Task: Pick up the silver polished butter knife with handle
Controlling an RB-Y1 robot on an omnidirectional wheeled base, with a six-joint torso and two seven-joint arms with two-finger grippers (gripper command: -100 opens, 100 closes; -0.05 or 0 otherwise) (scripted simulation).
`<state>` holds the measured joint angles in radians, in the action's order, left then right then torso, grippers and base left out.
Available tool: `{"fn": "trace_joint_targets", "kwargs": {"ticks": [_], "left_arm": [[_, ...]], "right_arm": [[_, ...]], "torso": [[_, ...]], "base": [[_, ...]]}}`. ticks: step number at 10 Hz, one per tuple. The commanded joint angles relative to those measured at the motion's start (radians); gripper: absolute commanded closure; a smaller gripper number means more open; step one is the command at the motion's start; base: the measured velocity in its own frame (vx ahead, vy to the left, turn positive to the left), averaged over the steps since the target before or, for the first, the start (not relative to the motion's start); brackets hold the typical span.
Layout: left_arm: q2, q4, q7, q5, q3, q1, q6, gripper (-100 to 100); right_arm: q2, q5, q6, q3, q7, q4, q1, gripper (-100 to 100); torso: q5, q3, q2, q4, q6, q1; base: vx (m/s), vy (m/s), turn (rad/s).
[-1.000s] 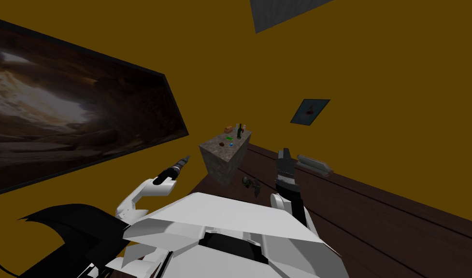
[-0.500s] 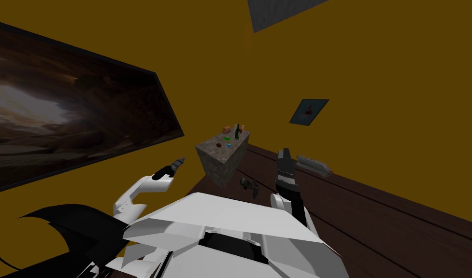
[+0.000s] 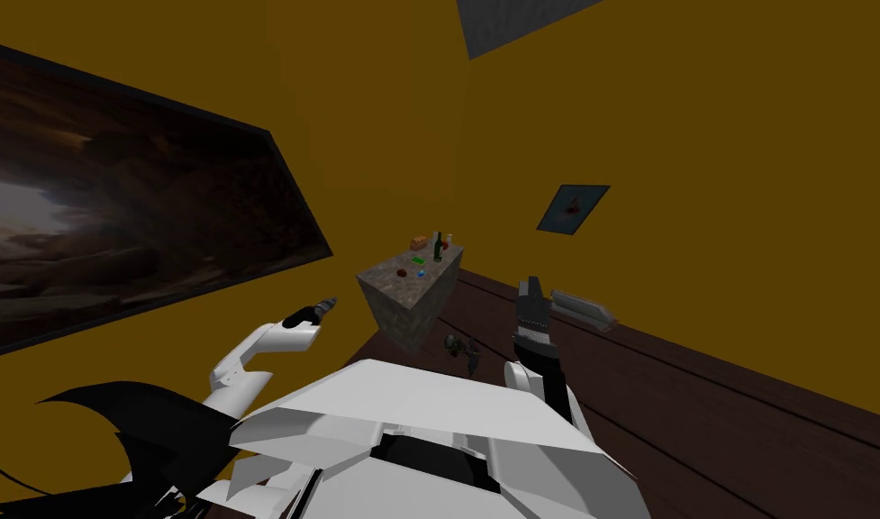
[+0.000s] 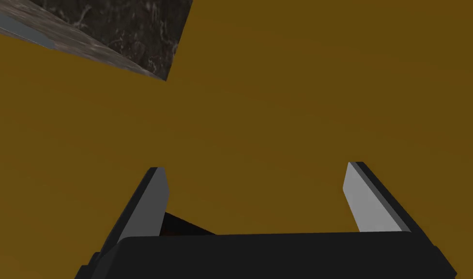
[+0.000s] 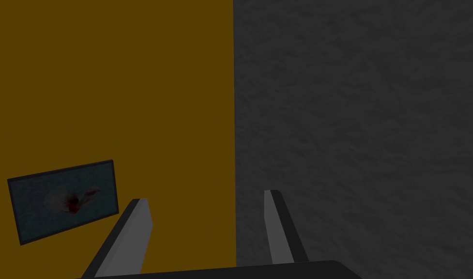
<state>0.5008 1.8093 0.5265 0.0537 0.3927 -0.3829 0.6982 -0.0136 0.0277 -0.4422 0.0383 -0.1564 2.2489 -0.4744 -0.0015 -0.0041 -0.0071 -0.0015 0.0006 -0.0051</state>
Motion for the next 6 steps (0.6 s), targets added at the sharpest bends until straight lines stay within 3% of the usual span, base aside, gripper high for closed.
{"fn": "trace_joint_targets", "kwargs": {"ticks": [1,6], "left_arm": [[0.02,-0.031,0.03,0.007,0.025,0.023,0.05,-100],[0.057,-0.101,0.08,0.02,0.064,0.076,0.189,-100]], "right_arm": [[0.0,0.0,0.0,0.0,0.0,0.0,0.0,0],[0.0,0.0,0.0,0.0,0.0,0.0,0.0,0]], "torso": [[0.0,0.0,0.0,0.0,0.0,0.0],[0.0,-0.001,-0.001,0.0,0.0,0.0]], "base": [[0.13,-0.101,-0.042],[0.103,-0.08,-0.035]]}}
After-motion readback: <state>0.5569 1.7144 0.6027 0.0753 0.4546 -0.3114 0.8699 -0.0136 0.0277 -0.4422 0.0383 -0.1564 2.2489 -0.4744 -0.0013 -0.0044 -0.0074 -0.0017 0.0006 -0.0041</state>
